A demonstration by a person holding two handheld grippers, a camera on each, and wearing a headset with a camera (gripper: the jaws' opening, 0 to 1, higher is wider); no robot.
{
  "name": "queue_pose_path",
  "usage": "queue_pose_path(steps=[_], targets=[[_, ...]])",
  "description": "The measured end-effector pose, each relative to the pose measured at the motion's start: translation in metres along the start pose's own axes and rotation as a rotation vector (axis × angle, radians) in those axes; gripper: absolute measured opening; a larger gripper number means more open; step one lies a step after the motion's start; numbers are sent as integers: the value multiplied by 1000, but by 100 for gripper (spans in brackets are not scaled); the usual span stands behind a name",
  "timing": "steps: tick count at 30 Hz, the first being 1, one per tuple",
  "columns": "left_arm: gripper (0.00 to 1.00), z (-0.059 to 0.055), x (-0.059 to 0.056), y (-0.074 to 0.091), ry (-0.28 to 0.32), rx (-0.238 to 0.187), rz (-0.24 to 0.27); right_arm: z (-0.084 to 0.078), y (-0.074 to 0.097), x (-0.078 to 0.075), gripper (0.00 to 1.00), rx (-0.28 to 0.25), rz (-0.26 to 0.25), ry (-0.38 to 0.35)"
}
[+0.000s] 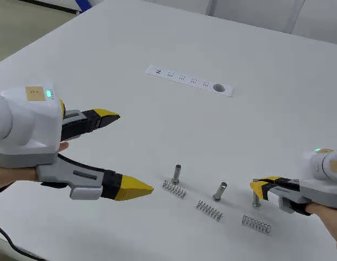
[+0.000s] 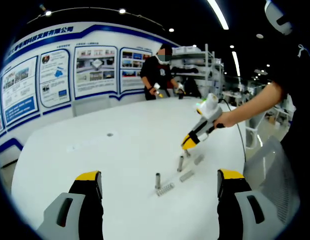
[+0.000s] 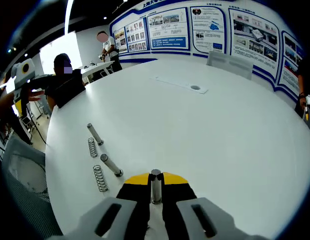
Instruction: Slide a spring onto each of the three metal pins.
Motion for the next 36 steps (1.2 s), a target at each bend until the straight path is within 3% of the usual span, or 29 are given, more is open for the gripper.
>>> queue_pose_path(steps=[4, 9, 15, 22, 30, 34, 36], targets=[[98, 0, -5, 1, -13, 19, -24, -4, 4, -3, 8, -39, 13, -12], [98, 3, -2, 4, -22, 27, -18, -8, 7, -2, 8, -61, 14, -5], [98, 9, -3, 4, -35, 25, -19, -11, 12, 3, 8, -39, -5, 114], [98, 11, -9, -1, -31, 36, -44, -16, 17, -1, 8, -26, -2, 80], [98, 19, -9, 0, -48, 28, -41, -17, 18, 4, 8, -2, 13, 108], [97, 18, -10, 4, -46, 29, -35, -16, 17, 3, 9, 0, -9, 111], [97, 15, -12, 6, -48, 38, -33, -17, 17, 3, 9, 27, -11, 149]])
Point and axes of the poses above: the centre of the closed fingertips' face, and the gripper's own axes: y roughly backward along the fingers, x roughly to its left, z roughly out of its top, the point moved 7 cm from there along y, roughly backward along the fingers, and after that the axes turned 6 degrees about -y, right-handed, at the moved point
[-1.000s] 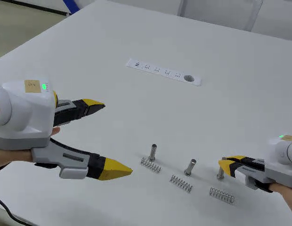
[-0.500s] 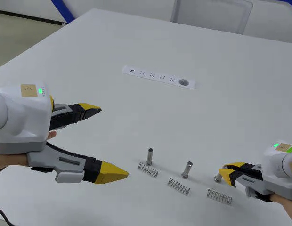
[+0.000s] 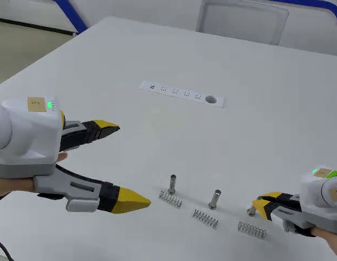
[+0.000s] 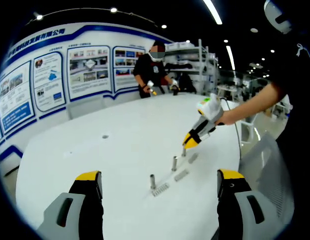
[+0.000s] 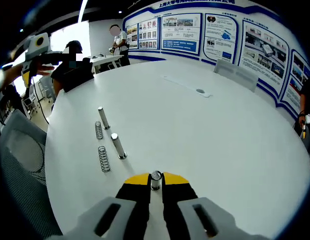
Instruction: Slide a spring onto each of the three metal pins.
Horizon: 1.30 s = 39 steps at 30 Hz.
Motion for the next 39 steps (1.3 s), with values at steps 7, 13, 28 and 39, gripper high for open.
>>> queue_pose_path(steps=[7, 13, 28, 39], targets=[[97, -7, -3, 5, 13, 11, 2, 14, 20, -1, 19, -88, -17, -17], [97, -12, -3, 3, 19, 18, -2, 1, 36, -9, 21, -71, -9, 6], [97, -24, -10, -13, 57, 38, -30, -38, -4, 11, 23, 174, 193, 238], [94, -28, -10, -15, 89, 45, -26, -44, -5, 9, 13, 191, 248, 190]])
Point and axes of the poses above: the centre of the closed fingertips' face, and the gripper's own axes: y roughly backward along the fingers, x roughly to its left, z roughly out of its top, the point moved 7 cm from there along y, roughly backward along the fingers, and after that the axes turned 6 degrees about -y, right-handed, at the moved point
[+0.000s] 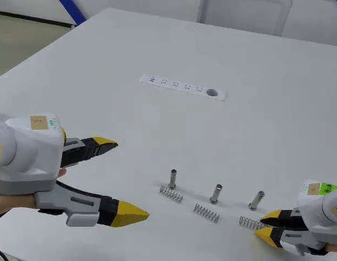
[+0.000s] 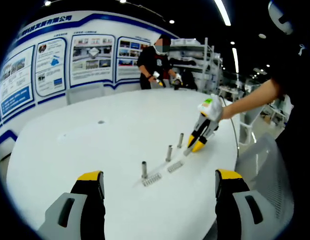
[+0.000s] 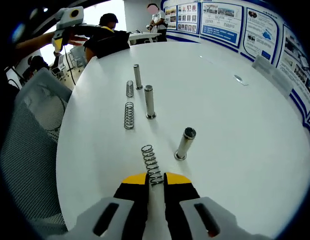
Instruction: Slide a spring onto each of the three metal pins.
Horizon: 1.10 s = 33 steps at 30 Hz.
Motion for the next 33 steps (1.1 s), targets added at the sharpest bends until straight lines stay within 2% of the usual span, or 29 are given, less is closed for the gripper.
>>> queue_pose_path(steps=[1, 3, 4, 8, 9, 10, 11, 12, 14, 15, 17, 19, 20, 21, 23, 25, 27, 28, 31, 33], targets=[[94, 1, -1, -2, -5, 1, -4, 1, -2, 2, 12, 4, -1, 9], [94, 4, -4, -6, -17, 1, -18, 2, -2, 4, 12, 29, -9, 80], [94, 6, -6, -8, -23, 1, -24, 3, -3, 5, 11, 28, -8, 62], [94, 13, -12, -14, -72, 19, -54, 5, 1, 8, 11, 47, -32, 71], [94, 15, -13, -15, -82, 22, -59, 7, 4, 9, 11, 29, -36, 61], [94, 17, -14, -16, -93, 23, -67, 15, 10, 13, 11, -21, -28, 23], [94, 19, -15, -16, -99, 23, -72, 19, 14, 16, 10, -43, -21, 12], [94, 20, -17, -17, -99, 21, -78, 23, 21, 18, 10, -49, -26, 30], [91, 26, -24, -20, -71, -11, -108, 34, 34, 22, 10, -76, -47, 76], [89, 28, -32, -22, -74, -19, -146, 41, 43, 27, 10, -98, -47, 99], [85, 28, -40, -25, -120, 4, -166, 52, 55, 33, 10, -135, -45, 121], [85, 28, -47, -32, -188, 36, -171, 65, 66, 42, 10, -158, -33, 179], [82, 28, -54, -36, -210, 55, -206, 72, 72, 49, 10, -161, -31, 224], [77, 29, -59, -39, -225, 57, -222, 77, 75, 54, 10, -157, -25, 260], [68, 33, -68, -46, -264, 35, -221, 85, 80, 68, 10, -150, -13, 339], [67, 38, -76, -51, -264, 13, -227, 91, 82, 81, 11, -150, 4, 384], [64, 43, -80, -55, -268, -9, -235, 94, 83, 90, 11, -158, 16, 414], [58, 46, -82, -58, -270, -13, -242, 95, 83, 95, 11, -161, 22, 429], [45, 48, -83, -67, -286, -5, -239, 96, 81, 104, 11, -181, 51, 436], [45, 49, -86, -70, -300, 9, -250, 96, 81, 109, 11, -178, 54, 444]])
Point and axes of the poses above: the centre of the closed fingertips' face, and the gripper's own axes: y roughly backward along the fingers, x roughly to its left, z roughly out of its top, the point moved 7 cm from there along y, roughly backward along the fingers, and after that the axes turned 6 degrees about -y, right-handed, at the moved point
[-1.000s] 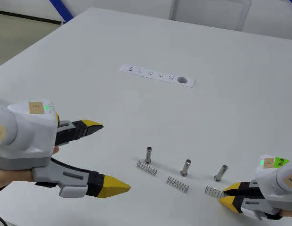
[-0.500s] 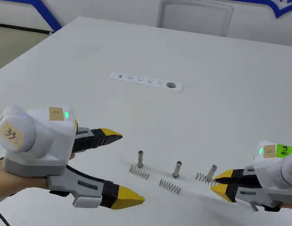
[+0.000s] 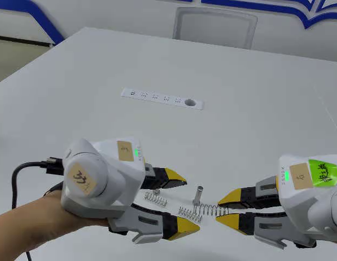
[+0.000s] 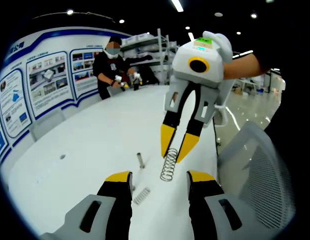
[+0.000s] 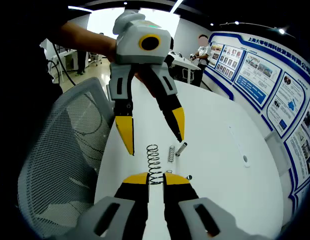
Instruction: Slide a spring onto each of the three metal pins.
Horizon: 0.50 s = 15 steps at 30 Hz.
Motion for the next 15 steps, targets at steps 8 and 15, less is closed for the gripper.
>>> queue_pose_path(steps=[8, 15], targets=[[27, -4, -9, -6, -26, 70, -48, 7, 0, 4, 11, -5, 7, 23], [15, -10, -13, -6, -107, 162, -67, 17, -7, 9, 11, -14, 25, 38]])
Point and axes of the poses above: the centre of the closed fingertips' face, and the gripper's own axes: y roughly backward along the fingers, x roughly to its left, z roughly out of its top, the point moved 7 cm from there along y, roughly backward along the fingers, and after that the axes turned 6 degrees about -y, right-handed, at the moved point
